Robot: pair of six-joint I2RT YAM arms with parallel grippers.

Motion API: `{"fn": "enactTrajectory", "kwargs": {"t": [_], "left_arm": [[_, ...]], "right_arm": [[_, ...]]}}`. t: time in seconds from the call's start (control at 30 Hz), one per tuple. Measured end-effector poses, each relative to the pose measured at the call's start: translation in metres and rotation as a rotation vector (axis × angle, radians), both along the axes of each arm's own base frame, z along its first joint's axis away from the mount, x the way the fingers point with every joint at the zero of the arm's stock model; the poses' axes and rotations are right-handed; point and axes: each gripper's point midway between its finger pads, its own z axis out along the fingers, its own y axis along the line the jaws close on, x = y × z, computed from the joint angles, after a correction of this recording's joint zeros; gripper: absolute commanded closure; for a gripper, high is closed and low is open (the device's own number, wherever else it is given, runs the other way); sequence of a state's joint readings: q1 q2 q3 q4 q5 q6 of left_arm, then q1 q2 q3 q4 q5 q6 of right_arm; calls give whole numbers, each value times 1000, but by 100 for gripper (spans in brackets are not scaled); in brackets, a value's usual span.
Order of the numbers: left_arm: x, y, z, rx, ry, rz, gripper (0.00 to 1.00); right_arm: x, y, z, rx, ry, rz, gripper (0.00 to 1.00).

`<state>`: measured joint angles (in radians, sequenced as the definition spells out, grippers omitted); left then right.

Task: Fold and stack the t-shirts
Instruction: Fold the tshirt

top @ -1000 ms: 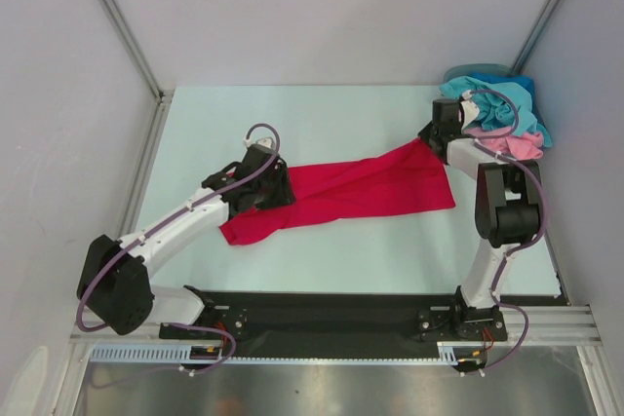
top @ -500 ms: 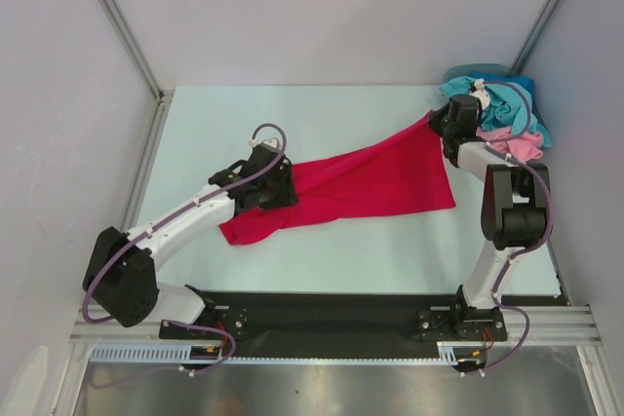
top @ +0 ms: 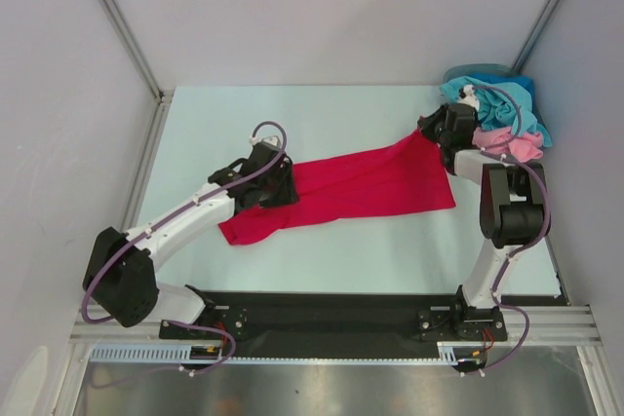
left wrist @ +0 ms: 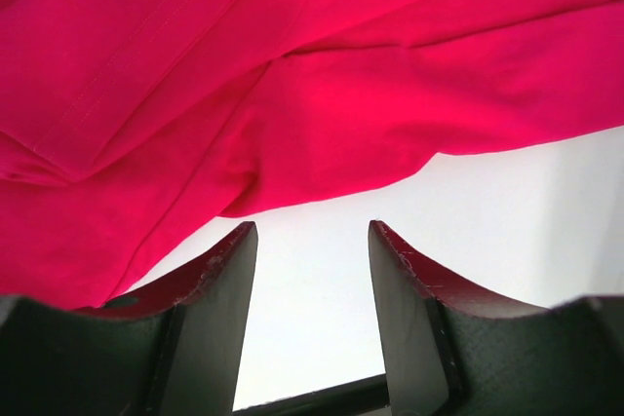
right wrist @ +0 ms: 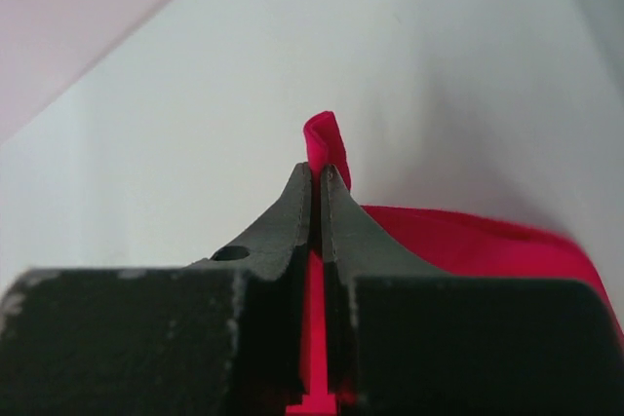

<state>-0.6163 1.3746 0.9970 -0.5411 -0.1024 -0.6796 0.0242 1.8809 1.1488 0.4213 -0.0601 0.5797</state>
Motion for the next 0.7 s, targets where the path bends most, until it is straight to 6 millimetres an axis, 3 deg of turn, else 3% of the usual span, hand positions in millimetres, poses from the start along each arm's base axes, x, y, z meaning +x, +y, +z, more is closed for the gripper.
{"fn": "enactTrajectory", "kwargs": {"t": [0.1,0.23,0.53,0.7], "left_arm": [[3,-2,5,-7,-11,0,45],[3,-2,7,-9,-14,-1,45],[3,-2,10,-11,-22,-5,45],[3,-2,17,-19,-34,-5,46]], "right_arm": [[-22,-4,-32,-6,75,-21,100],[-44,-12,-51,-13,129,-58,100],[-65,-24,-18,-17,60,-105,100],[-80,-32,-22,-21,78,-133,100]]}}
